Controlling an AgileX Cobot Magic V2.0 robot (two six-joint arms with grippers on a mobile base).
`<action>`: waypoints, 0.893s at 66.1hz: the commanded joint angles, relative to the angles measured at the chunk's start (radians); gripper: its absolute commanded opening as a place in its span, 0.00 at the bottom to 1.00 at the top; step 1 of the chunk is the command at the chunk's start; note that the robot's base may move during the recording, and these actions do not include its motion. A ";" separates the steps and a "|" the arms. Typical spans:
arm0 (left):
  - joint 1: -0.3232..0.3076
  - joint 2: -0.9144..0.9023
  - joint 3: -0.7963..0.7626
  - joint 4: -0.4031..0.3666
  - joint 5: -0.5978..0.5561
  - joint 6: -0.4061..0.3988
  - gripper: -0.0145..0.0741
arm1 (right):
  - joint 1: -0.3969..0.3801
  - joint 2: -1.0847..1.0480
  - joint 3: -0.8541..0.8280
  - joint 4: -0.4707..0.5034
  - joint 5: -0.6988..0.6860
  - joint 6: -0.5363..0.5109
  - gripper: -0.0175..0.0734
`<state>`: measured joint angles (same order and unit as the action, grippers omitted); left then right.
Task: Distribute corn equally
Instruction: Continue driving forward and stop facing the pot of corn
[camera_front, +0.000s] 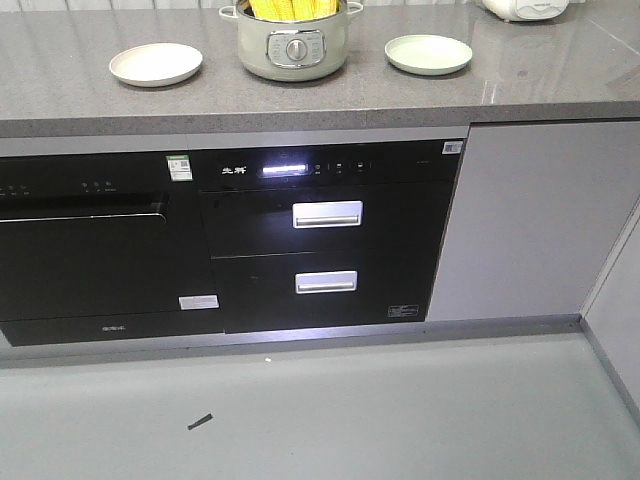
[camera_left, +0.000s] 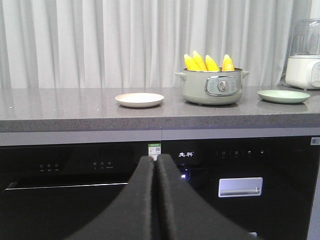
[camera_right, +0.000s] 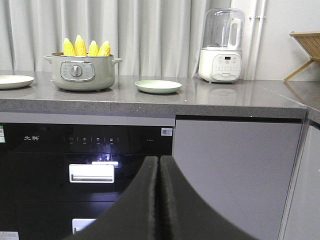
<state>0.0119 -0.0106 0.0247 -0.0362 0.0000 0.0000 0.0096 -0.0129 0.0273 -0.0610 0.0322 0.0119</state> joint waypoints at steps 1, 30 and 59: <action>-0.002 -0.017 -0.017 -0.006 -0.069 -0.012 0.16 | -0.003 -0.005 0.008 -0.005 -0.078 -0.001 0.19; -0.002 -0.017 -0.017 -0.006 -0.069 -0.012 0.16 | -0.003 -0.005 0.008 -0.005 -0.078 -0.001 0.19; -0.002 -0.017 -0.017 -0.006 -0.069 -0.012 0.16 | -0.003 -0.005 0.008 -0.005 -0.078 -0.001 0.19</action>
<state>0.0119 -0.0106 0.0247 -0.0362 0.0000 0.0000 0.0096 -0.0129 0.0273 -0.0610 0.0322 0.0119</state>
